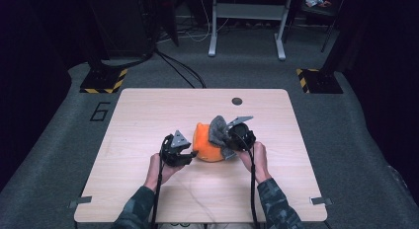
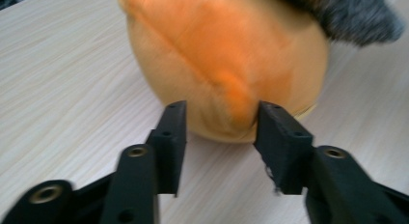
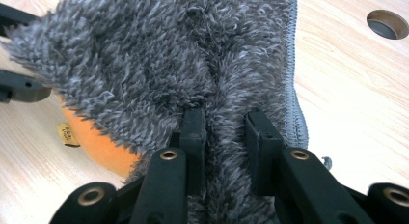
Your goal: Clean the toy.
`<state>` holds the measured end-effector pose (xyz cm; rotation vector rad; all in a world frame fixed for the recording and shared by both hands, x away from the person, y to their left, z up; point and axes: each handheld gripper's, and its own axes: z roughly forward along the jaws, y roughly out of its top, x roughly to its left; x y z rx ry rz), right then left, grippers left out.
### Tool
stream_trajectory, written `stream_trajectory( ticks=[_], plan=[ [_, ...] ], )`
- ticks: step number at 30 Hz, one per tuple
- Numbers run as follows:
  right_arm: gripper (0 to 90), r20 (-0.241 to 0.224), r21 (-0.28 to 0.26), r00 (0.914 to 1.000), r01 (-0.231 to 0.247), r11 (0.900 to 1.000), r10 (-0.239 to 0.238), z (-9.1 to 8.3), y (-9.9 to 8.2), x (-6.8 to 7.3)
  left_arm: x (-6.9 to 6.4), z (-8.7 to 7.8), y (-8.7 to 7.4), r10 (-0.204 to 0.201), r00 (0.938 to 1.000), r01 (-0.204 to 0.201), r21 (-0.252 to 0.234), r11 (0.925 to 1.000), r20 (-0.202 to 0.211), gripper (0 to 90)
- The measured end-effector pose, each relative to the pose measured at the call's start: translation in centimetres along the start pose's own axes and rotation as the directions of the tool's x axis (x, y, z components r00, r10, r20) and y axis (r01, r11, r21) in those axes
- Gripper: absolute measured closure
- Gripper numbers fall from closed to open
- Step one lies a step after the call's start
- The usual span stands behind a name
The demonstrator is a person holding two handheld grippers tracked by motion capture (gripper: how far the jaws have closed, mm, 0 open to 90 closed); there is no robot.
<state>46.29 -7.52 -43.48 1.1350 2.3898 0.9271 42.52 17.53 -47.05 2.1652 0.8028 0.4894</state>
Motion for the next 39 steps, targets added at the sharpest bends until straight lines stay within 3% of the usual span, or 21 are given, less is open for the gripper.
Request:
stream_trajectory(
  ticks=[3, 8, 13, 17, 21, 26, 29, 33, 37, 39],
  plan=[
    [72.2, 0.0, 0.001, 1.0, 0.0, 1.0, 0.0, 0.2, 0.1, -0.1, -0.1, 0.1, -0.1, 0.036, 0.9994, -0.036, 0.004, 0.9993, -0.003, 45.2],
    [72.2, 0.0, -0.001, 0.9999, -0.014, 0.9999, 0.014, 0.4, 0.2, -0.2, -0.7, 0.9, 0.2, 0.102, 0.9948, -0.102, -0.013, 0.9947, -0.004, 50.8],
    [72.3, 0.01, -0.007, 0.9998, -0.016, 0.9999, 0.016, 0.6, 0.3, -0.3, -1.1, 1.4, 0.2, 0.101, 0.9949, -0.101, -0.041, 0.9941, -0.001, 71.4],
    [72.3, 0.012, -0.019, 0.9995, -0.028, 0.9994, 0.029, 0.6, 0.2, -0.5, -1.0, 1.5, 0.4, 0.02, 0.9998, -0.019, -0.064, 0.9978, 0.01, 80.5],
    [72.3, 0.025, -0.062, 0.9989, -0.038, 0.9973, 0.04, -0.5, 0.2, -0.6, -0.7, 0.9, 1.0, -0.038, 0.9986, 0.04, -0.065, 0.9971, 0.036, 82.0],
    [72.3, 0.037, -0.106, 0.9993, -0.002, 0.9944, 0.007, -2.1, 0.9, 0.8, -0.8, 0.5, 1.9, -0.127, 0.9884, 0.132, -0.061, 0.9893, 0.083, 81.9],
    [72.3, 0.033, -0.113, 0.9985, 0.047, 0.9924, -0.044, -2.6, 1.6, 1.9, -0.8, 0.4, 2.3, -0.135, 0.9871, 0.141, -0.065, 0.9879, 0.086, 81.9],
    [72.3, 0.038, -0.118, 0.994, 0.106, 0.9874, -0.102, -2.7, 2.4, 3.2, -0.9, 0.2, 2.6, -0.159, 0.9796, 0.17, -0.077, 0.9825, 0.122, 81.9],
    [72.3, 0.031, -0.085, 0.994, 0.107, 0.9906, -0.104, -1.8, 2.5, 3.8, -1.0, 0.3, 2.8, -0.165, 0.9788, 0.174, -0.073, 0.9819, 0.122, 81.8],
    [72.4, 0.034, -0.096, 0.9922, 0.123, 0.9878, -0.12, -1.3, 2.4, 3.7, -1.0, 0.3, 2.7, -0.167, 0.9789, 0.176, -0.071, 0.9818, 0.118, 81.8]
  ],
)
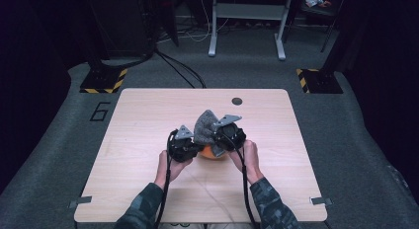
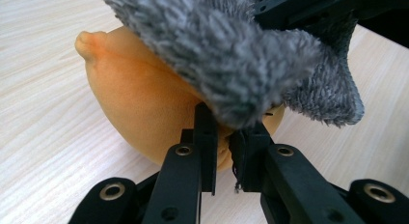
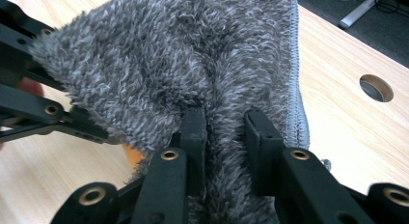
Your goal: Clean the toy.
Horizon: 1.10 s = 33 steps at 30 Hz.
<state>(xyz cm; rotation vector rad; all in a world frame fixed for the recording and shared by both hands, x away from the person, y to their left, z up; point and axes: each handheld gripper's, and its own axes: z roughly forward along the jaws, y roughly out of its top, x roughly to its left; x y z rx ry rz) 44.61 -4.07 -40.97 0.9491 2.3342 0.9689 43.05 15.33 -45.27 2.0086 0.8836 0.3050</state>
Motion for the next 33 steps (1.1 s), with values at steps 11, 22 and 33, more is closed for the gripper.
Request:
stream_trajectory(
  ticks=[11, 22, 33],
  plan=[
    [72.5, 0.012, 0.03, 0.9999, -0.006, 0.9995, 0.006, 0.3, -0.6, -0.7, 0.3, 0.1, -0.1, -0.013, 0.9999, 0.013, -0.005, 0.9999, -0.007, 81.5],
    [72.4, 0.03, 0.074, 0.9967, -0.078, 0.9942, 0.076, 0.5, -2.4, -2.6, 0.8, 0.1, -0.4, -0.023, 0.9996, 0.023, -0.005, 0.9997, -0.013, 81.2],
    [72.4, 0.046, 0.134, 0.9871, -0.158, 0.9784, 0.153, 1.6, -4.5, -4.6, 1.4, 0.1, -0.8, -0.033, 0.9994, 0.033, 0.005, 0.9994, -0.012, 81.0]
  ],
)
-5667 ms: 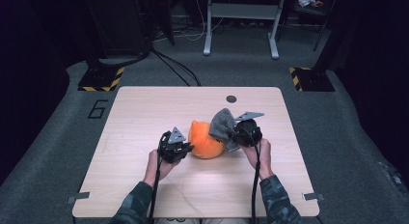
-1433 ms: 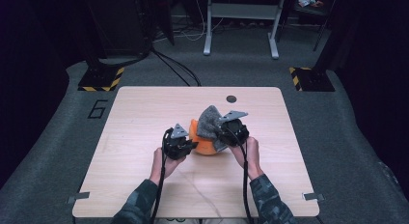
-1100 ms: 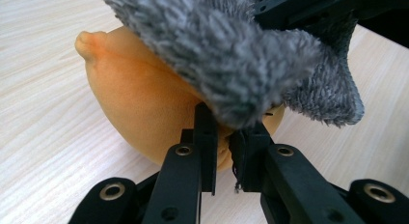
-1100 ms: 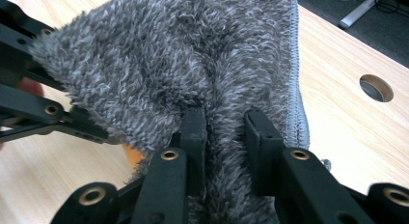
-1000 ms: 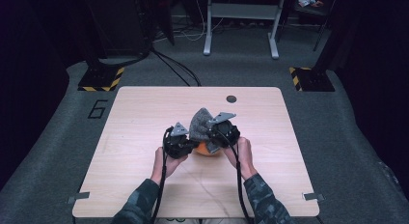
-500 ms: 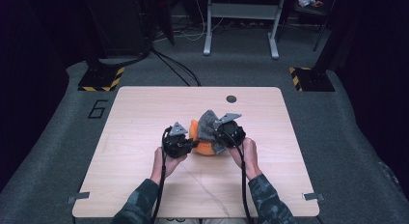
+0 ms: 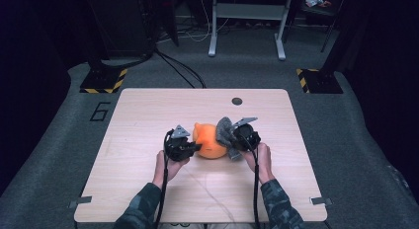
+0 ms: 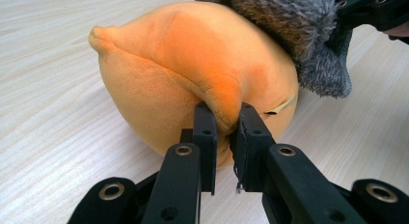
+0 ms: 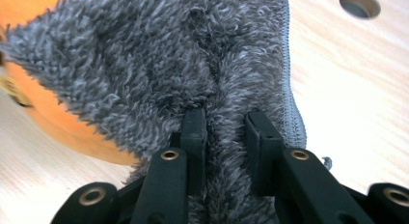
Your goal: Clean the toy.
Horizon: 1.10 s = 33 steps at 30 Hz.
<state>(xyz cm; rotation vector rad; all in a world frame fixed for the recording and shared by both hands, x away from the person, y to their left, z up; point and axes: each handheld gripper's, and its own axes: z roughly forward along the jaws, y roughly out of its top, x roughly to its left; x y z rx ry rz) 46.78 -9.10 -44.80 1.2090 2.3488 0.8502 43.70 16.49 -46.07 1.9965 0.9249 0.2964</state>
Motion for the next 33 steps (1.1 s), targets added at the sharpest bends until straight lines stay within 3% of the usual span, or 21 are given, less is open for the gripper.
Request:
stream_trajectory(
  ticks=[2, 8, 13, 14, 17, 20, 23, 26, 29, 33],
  plan=[
    [72.4, -0.003, 0.02, 0.9995, -0.03, 0.9994, 0.03, 0.5, -0.3, -0.4, 0.0, 0.0, -0.1, -0.01, 0.9999, 0.01, 0.001, 0.9999, 0.001, 81.0],
    [72.4, 0.005, 0.072, 0.9993, -0.038, 0.9967, 0.037, 2.0, -1.0, -1.2, 0.2, 0.1, -0.1, -0.008, 1.0, 0.008, -0.002, 1.0, -0.001, 81.0],
    [72.3, 0.019, 0.159, 0.9978, -0.066, 0.9851, 0.063, 3.9, -2.0, -1.6, 0.2, 0.0, -0.1, -0.007, 1.0, 0.007, 0.002, 1.0, -0.006, 80.9],
    [72.3, 0.009, 0.154, 0.9978, -0.067, 0.9858, 0.066, 4.0, -2.1, -1.9, 0.2, 0.0, -0.1, -0.005, 1.0, 0.005, 0.002, 1.0, -0.007, 80.9],
    [72.4, 0.035, 0.127, 0.9973, -0.069, 0.9896, 0.065, 2.8, -1.9, -2.1, 0.1, 0.0, -0.1, 0.001, 1.0, -0.001, -0.002, 1.0, -0.006, 80.9],
    [72.4, 0.046, 0.055, 0.9964, -0.075, 0.9957, 0.072, 0.4, -1.0, -2.4, 0.0, -0.1, 0.0, 0.012, 0.9999, -0.012, 0.003, 0.9999, -0.01, 80.8],
    [72.3, 0.042, -0.008, 0.9984, -0.038, 0.9993, 0.038, -1.6, 0.3, -1.8, -0.2, 0.0, 0.0, 0.017, 0.9998, -0.017, 0.003, 0.9999, -0.01, 80.7],
    [72.2, 0.029, -0.039, 0.9994, 0.022, 0.999, -0.021, -2.8, 1.8, -0.2, -0.3, 0.0, 0.1, 0.024, 0.9996, -0.024, 0.002, 0.9997, -0.011, 80.7],
    [72.1, 0.014, -0.052, 0.9949, 0.1, 0.9936, -0.1, -3.0, 3.1, 1.4, -0.5, -0.1, 0.3, 0.039, 0.9992, -0.039, 0.01, 0.9992, -0.009, 80.7],
    [72.0, 0.001, -0.063, 0.9877, 0.156, 0.9857, -0.156, -2.7, 4.4, 3.3, -0.7, 0.1, 0.5, 0.06, 0.9981, -0.06, 0.004, 0.9982, -0.013, 80.7]
  ],
)
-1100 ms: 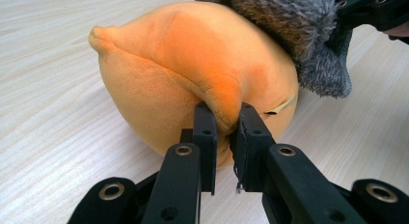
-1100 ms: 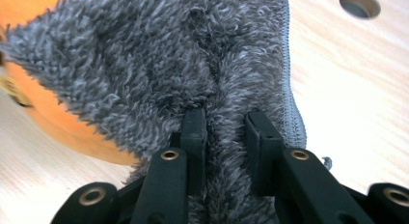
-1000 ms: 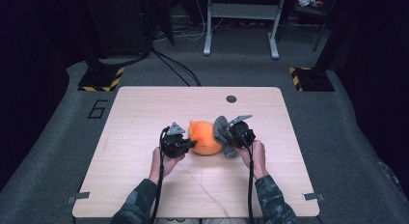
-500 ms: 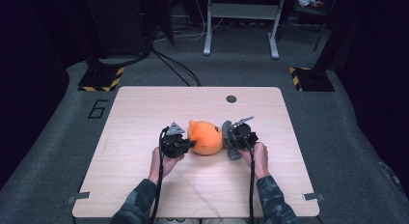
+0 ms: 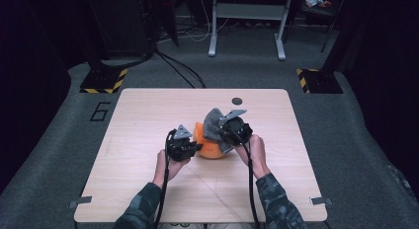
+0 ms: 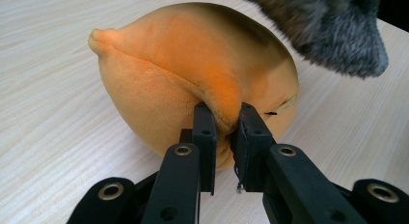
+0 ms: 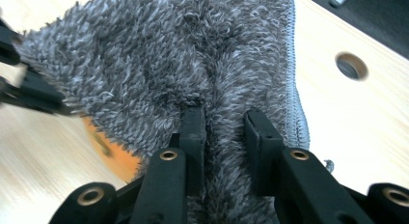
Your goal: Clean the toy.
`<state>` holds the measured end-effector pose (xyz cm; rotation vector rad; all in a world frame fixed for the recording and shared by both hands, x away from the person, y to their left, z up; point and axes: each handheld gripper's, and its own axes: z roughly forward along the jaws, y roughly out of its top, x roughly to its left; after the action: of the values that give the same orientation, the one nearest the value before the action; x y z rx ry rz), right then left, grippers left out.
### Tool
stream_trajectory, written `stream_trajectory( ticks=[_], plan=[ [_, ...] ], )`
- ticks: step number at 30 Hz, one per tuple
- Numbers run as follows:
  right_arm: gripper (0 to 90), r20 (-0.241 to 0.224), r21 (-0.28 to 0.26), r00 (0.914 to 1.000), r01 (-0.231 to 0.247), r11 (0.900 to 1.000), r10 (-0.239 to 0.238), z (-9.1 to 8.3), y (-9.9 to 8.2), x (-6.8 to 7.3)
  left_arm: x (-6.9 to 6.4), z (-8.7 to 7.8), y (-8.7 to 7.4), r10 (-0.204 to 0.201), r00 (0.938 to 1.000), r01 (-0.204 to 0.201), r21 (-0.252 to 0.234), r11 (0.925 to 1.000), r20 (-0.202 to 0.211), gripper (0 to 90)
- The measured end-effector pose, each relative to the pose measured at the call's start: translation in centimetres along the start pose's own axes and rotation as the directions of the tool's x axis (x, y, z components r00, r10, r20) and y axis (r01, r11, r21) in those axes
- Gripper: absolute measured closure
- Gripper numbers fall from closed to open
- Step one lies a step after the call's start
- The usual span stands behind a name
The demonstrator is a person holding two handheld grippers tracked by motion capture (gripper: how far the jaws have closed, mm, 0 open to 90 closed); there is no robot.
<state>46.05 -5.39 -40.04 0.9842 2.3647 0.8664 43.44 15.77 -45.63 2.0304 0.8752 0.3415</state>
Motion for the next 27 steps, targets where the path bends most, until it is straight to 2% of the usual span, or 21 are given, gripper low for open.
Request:
stream_trajectory(
  ticks=[6, 9, 14, 16, 18, 20, 25, 27],
  plan=[
    [71.9, -0.026, -0.024, 0.9988, 0.04, 0.9989, -0.041, 0.6, 1.1, 1.3, -0.2, 0.0, 0.1, 0.021, 0.9998, -0.021, 0.001, 0.9998, 0.002, 80.6],
    [72.0, -0.032, -0.003, 0.9975, 0.063, 0.998, -0.063, 1.3, 1.2, 1.7, -0.3, 0.1, 0.1, 0.034, 0.9994, -0.034, 0.014, 0.9993, -0.009, 80.6],
    [72.0, -0.041, 0.006, 0.9989, 0.023, 0.9997, -0.023, 1.4, 0.7, 1.4, 0.0, 0.0, 0.0, 0.013, 0.9999, -0.013, 0.018, 0.9998, -0.003, 80.7],
    [72.0, -0.035, 0.011, 0.9991, 0.023, 0.9997, -0.023, 1.4, 0.4, 0.8, 0.0, 0.1, -0.1, 0.009, 0.9999, -0.009, 0.01, 0.9999, -0.007, 80.7],
    [72.0, -0.033, 0.031, 0.9994, -0.009, 0.9995, 0.01, 1.3, -0.2, 0.4, 0.2, 0.1, -0.2, -0.008, 1.0, 0.008, 0.007, 0.9999, 0.0, 80.7],
    [72.0, -0.027, 0.033, 0.9995, -0.013, 0.9994, 0.014, 1.4, -0.7, -0.2, 0.3, 0.1, -0.3, -0.013, 0.9999, 0.013, 0.006, 0.9999, 0.001, 80.7],
    [72.0, -0.01, 0.071, 0.9972, -0.074, 0.9947, 0.075, 1.6, -2.2, -1.4, 0.4, 0.1, -0.5, -0.033, 0.9994, 0.033, 0.002, 0.9994, 0.005, 80.6],
    [72.1, 0.001, 0.085, 0.9965, -0.083, 0.9929, 0.083, 1.8, -2.7, -1.8, 0.5, 0.1, -0.5, -0.038, 0.9992, 0.039, -0.001, 0.9993, 0.007, 80.6]
  ],
)
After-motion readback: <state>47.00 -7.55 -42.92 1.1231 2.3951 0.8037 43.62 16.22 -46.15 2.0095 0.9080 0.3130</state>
